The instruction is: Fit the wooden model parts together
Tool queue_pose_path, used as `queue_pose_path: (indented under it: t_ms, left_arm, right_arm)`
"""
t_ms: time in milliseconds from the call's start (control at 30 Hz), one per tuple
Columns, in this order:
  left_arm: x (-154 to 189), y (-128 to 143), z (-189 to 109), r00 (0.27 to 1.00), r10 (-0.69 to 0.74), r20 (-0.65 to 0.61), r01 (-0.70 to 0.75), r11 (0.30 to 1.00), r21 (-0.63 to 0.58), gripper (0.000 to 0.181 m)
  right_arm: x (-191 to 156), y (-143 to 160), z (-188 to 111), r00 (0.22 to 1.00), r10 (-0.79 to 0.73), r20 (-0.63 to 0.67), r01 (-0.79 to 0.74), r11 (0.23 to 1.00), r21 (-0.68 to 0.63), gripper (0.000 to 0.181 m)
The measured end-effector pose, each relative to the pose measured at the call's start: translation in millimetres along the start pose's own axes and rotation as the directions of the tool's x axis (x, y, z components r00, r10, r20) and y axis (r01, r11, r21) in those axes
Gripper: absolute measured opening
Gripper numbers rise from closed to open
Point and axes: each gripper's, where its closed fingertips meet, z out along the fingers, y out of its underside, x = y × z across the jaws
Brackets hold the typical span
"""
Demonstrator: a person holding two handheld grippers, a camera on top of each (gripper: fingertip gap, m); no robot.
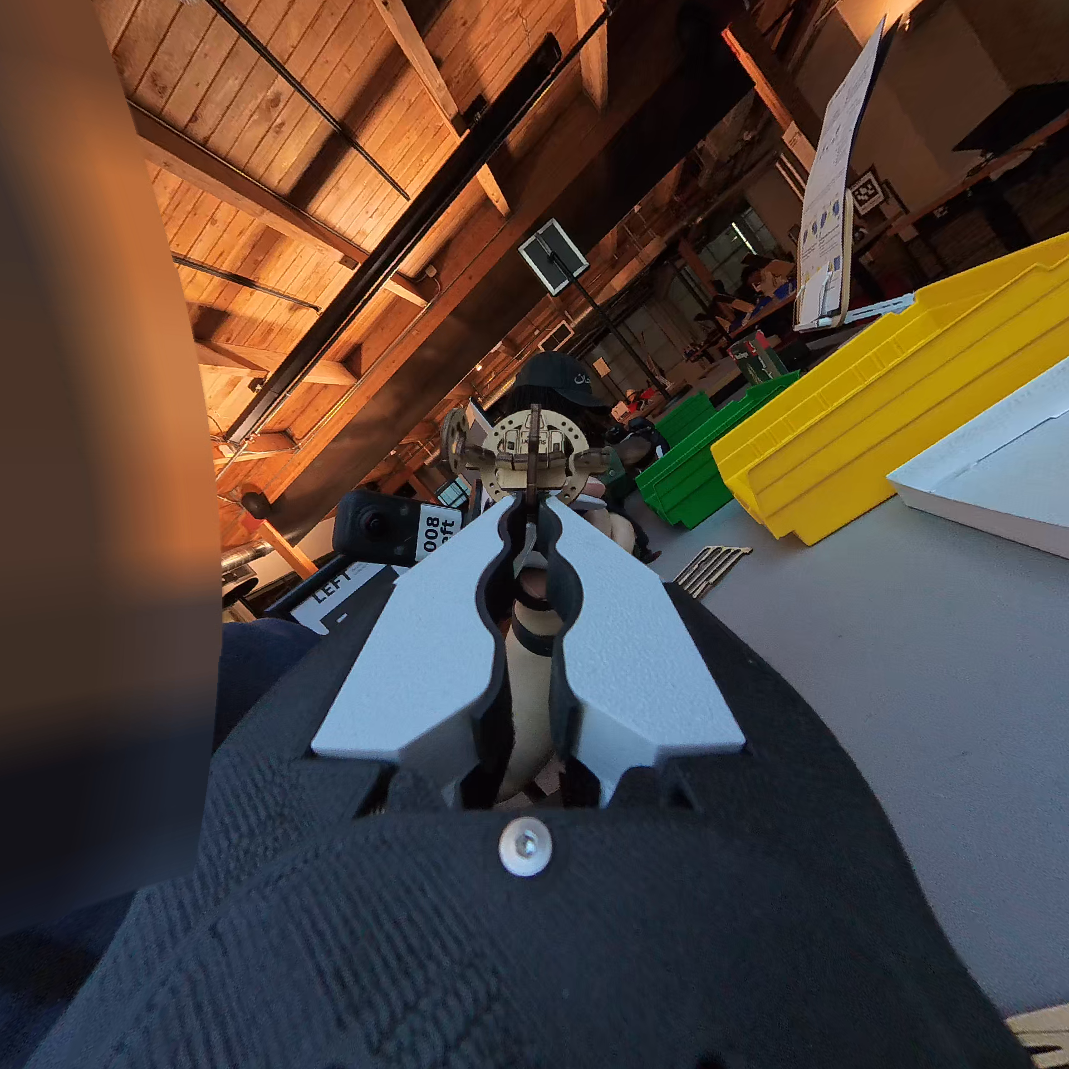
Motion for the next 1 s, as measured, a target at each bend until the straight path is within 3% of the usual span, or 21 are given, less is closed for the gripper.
queue_pose_path:
  t_ms: [33, 533, 667, 767, 833, 900, 1000]
  left_arm:
    - [0.2, 0.5, 0.4, 1.0, 0.01, -0.003, -0.01, 1.0, -0.005, 0.006]
    - [3.5, 10.1, 5.6, 0.999, 0.032, -0.014, -0.033, 0.996, -0.081, 0.005]
    - [7.4, 20.5, 3.6, 0.994, -0.108, -0.024, 0.106, 0.991, -0.082, 0.008]
    - [10.9, 44.1, -12.5, 0.958, -0.284, -0.031, 0.28, 0.954, -0.107, 0.028]
    - [10.2, 59.3, -30.6, 0.92, -0.392, -0.009, 0.389, 0.915, -0.111, 0.027]
    - [4.4, 72.3, -49.7, 0.889, -0.455, 0.058, 0.458, 0.883, -0.106, 0.025]
    - [1.2, 87.2, -70.7, 0.863, -0.484, 0.143, 0.501, 0.857, -0.121, 0.025]
  right_arm:
    - [0.5, 0.4, -0.4, 1.0, 0.0, -0.003, 0.0, 1.0, -0.004, 0.001]
    - [7.4, 4.2, -4.9, 0.983, -0.147, -0.112, 0.143, 0.989, -0.038, 0.001]
    - [12.8, 7.1, -5.6, 0.981, -0.164, -0.108, 0.158, 0.986, -0.061, 0.001]
    - [22.5, 4.1, -11.8, 0.964, -0.224, -0.145, 0.217, 0.974, -0.065, 0.001]
    - [41.6, 11.0, -16.4, 0.908, -0.373, -0.19, 0.34, 0.922, -0.187, 0.001]
    - [76.7, 27.9, -23.0, 0.832, -0.504, -0.232, 0.389, 0.828, -0.403, 0.001]
    - [126.7, 53.4, -31.0, 0.759, -0.617, -0.208, 0.362, 0.665, -0.653, 0.002]
